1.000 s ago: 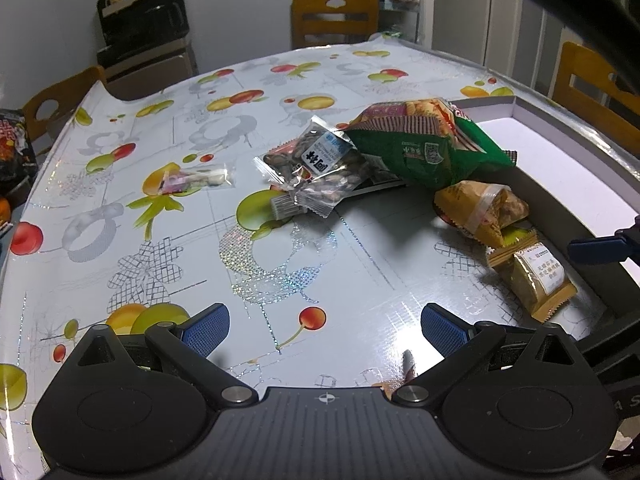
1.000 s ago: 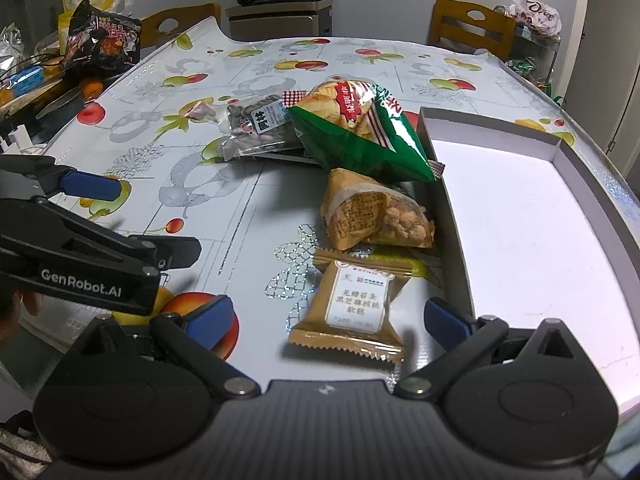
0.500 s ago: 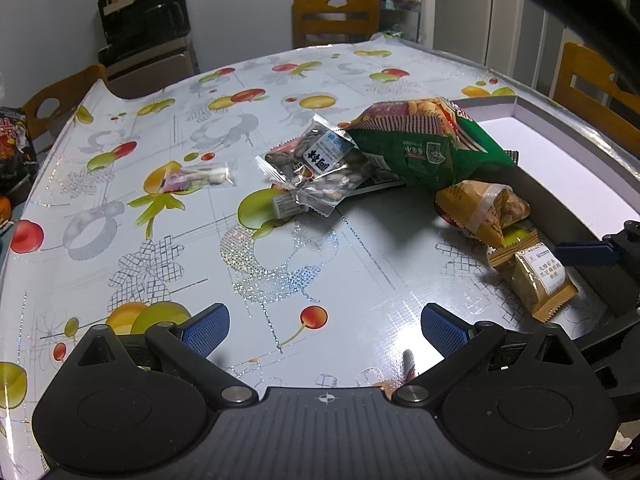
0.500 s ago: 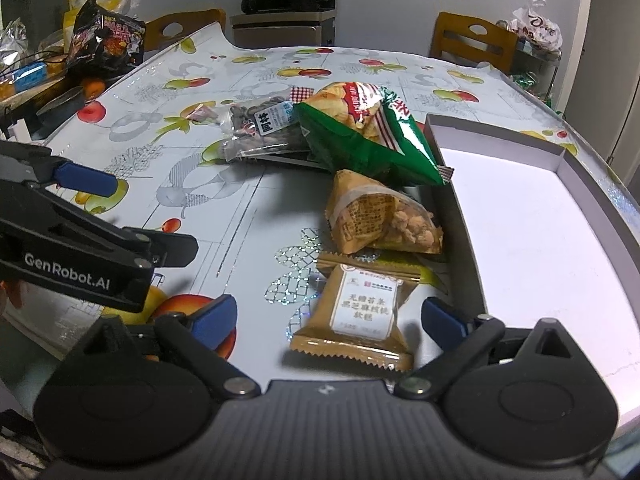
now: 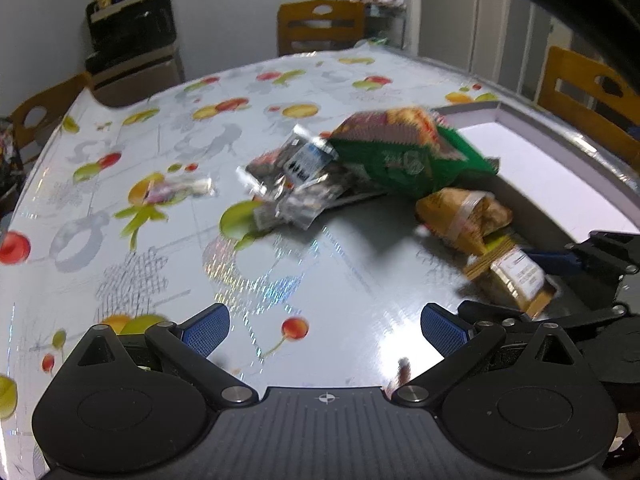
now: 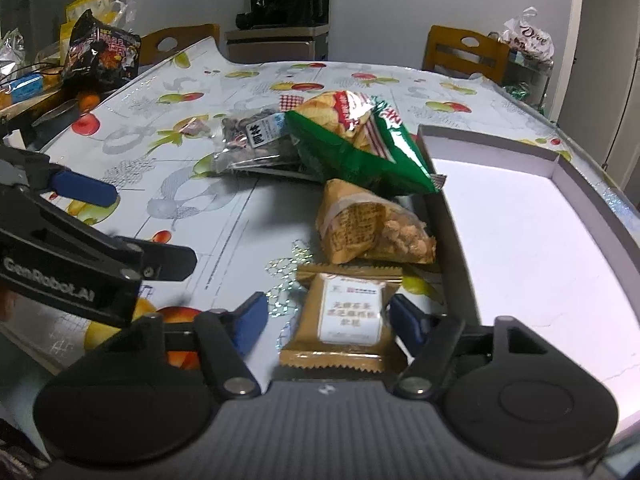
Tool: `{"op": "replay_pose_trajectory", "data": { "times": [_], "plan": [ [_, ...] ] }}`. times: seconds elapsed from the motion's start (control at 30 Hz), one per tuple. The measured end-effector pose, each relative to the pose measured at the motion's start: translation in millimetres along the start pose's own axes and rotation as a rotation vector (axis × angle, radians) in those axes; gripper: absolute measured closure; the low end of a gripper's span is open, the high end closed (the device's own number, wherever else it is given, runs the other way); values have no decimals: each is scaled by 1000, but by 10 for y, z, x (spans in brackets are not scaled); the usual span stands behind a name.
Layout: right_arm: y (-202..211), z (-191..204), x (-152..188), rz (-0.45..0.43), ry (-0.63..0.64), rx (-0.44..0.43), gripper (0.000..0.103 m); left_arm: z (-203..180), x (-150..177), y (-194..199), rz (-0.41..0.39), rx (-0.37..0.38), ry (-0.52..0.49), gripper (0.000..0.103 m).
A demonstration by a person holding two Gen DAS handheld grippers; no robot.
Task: Organize snacks
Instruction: 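Close right tool on biscuit packet while left tool closes on peanut bag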
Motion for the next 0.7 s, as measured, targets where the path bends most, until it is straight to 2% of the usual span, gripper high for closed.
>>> {"op": "replay_pose_trajectory", "data": {
  "times": [0.07,0.2,0.27,0.37,0.5,0.6,0.67,0.7],
  "plan": [
    [11,-21,-6,-14,-8,-4,45,-2,-84,38,-46,0,-17,0],
    [51,-65,-20,-26,-28,3,46,-6,-294,117,-142,-18,-44,0],
    [112,-75,-37,-62,-30,6,44,-31,-358,122,-150,3,-50,0],
    [157,-107,-73,-84,-28,23,34,-75,-402,80,-146,47,-51,0],
    [98,-120,-83,-48,-45,12,34,-152,-440,39,-149,120,-40,1],
    [36,-59,-49,-43,5,18,35,-230,-465,42,-158,152,-47,1],
    [-10,-24,-9,-21,31,22,44,-266,-466,39,-158,177,-44,2],
    [-5,-17,-7,-25,32,17,45,-284,-467,38,-159,189,-44,3]
  ]
}}
Point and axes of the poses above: each gripper's, at about its wrist camera, not at the fingertips, and y roughly against the way its jaws point, z to its left, x to its underside, the point moved 6 cm from there along -y, roughly the way its jaws point, and after that the axes turned 13 degrees about -y, right-handed, at the moved point
